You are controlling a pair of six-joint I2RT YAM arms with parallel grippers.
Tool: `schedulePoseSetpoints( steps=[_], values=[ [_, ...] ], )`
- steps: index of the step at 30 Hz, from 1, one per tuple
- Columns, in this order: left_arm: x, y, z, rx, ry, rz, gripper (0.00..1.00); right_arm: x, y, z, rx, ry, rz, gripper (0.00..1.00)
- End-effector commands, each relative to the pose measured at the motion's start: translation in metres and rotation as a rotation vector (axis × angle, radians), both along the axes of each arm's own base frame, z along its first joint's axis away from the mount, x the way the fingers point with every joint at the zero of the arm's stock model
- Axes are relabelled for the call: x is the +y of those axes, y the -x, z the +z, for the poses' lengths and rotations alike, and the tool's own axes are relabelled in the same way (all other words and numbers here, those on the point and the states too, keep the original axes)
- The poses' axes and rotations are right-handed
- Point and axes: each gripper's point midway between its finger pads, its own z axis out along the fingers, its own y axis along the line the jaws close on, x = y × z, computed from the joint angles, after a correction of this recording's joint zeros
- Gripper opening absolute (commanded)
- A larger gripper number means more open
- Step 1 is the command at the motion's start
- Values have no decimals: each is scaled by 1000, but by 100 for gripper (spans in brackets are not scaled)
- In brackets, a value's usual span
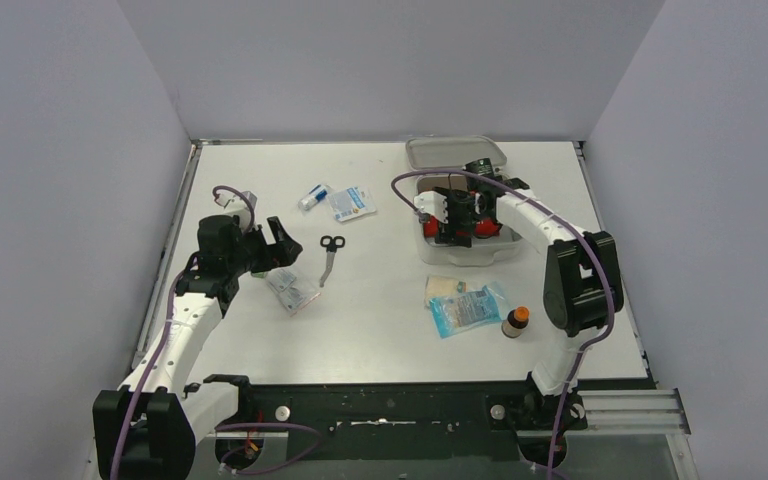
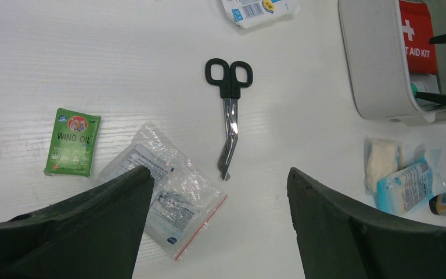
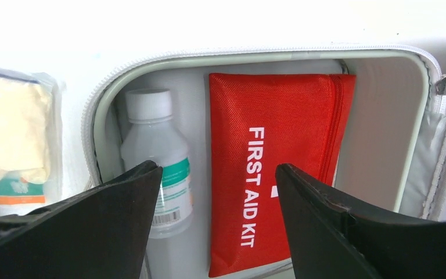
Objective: Organize the medicine kit
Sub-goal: Place the pill bottle in the medicine box, then pick up the pill bottle at the center of the board.
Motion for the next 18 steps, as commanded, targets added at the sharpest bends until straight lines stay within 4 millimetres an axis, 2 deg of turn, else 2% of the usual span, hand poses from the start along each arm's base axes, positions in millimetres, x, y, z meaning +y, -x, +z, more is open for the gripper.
schedulePoseSetpoints(
  steps=[1, 3, 7, 10, 13, 14, 16, 18],
  values=[
    [1, -6, 10, -35, 8, 3, 83, 14, 2, 42, -34, -126, 32, 75],
    [0, -6, 10, -37, 8, 0, 83, 18, -1, 56, -63, -187, 14, 75],
    [-1, -5, 11, -40, 10, -10, 83, 20, -8, 69, -87, -278, -94, 74],
    [6, -5, 8, -27, -18, 17, 83, 22, -15, 87, -75, -375, -241, 74],
    [12, -6, 10, -28, -31, 57, 85, 22, -21, 115, -80, -508, -439, 74],
    [11, -7, 13, -37, -22, 62, 95, 14, -26, 119, -97, -532, -553, 74],
    [11, -7, 13, -38, -5, 75, 97, 2, -30, 139, -117, -614, -743, 74],
    [12, -6, 12, -28, -2, 81, 97, -13, -27, 146, -117, -648, -914, 74]
  ],
)
